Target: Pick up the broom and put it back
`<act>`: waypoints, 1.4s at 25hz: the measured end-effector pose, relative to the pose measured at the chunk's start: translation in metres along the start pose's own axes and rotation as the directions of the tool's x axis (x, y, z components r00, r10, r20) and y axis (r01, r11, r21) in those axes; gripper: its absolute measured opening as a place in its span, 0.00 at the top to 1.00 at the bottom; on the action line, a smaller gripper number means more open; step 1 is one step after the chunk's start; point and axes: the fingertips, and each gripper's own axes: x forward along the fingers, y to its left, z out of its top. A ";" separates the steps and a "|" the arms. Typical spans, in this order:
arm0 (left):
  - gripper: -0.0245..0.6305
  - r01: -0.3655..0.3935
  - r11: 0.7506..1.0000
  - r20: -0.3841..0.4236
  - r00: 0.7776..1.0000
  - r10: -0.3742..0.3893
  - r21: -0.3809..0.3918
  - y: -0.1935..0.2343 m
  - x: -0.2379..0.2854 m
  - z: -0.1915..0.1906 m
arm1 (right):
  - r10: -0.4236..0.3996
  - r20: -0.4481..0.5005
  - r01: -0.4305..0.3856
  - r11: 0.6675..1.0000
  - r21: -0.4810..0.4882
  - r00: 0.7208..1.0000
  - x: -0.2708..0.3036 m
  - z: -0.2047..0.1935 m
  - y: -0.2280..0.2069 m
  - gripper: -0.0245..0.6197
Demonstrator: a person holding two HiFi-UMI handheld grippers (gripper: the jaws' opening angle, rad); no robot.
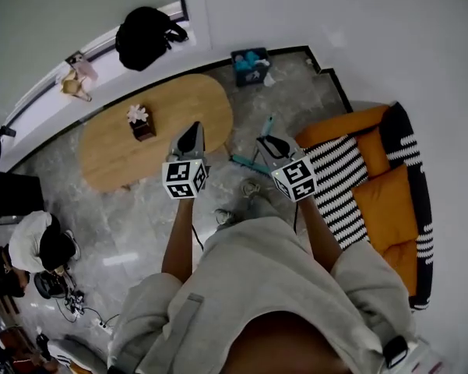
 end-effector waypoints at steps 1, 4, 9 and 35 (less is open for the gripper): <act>0.96 0.015 1.000 -0.001 1.000 -0.015 0.000 -0.005 0.005 -0.001 | -0.024 -0.004 0.024 1.000 0.006 1.000 -0.006 -0.003 -0.008 0.85; 0.96 0.046 0.999 -0.005 0.999 -0.046 -0.001 -0.017 0.015 -0.003 | -0.090 -0.008 0.090 0.996 0.027 0.996 -0.021 -0.011 -0.032 0.85; 0.96 0.062 0.998 -0.024 0.998 -0.062 -0.002 -0.030 0.033 -0.008 | -0.149 0.001 0.149 0.988 0.046 0.989 -0.031 -0.015 -0.073 0.85; 0.96 -0.281 0.960 -0.114 0.953 0.279 0.004 -0.013 0.179 -0.015 | 0.033 0.005 -0.033 0.998 0.046 0.999 0.106 -0.035 -0.295 0.85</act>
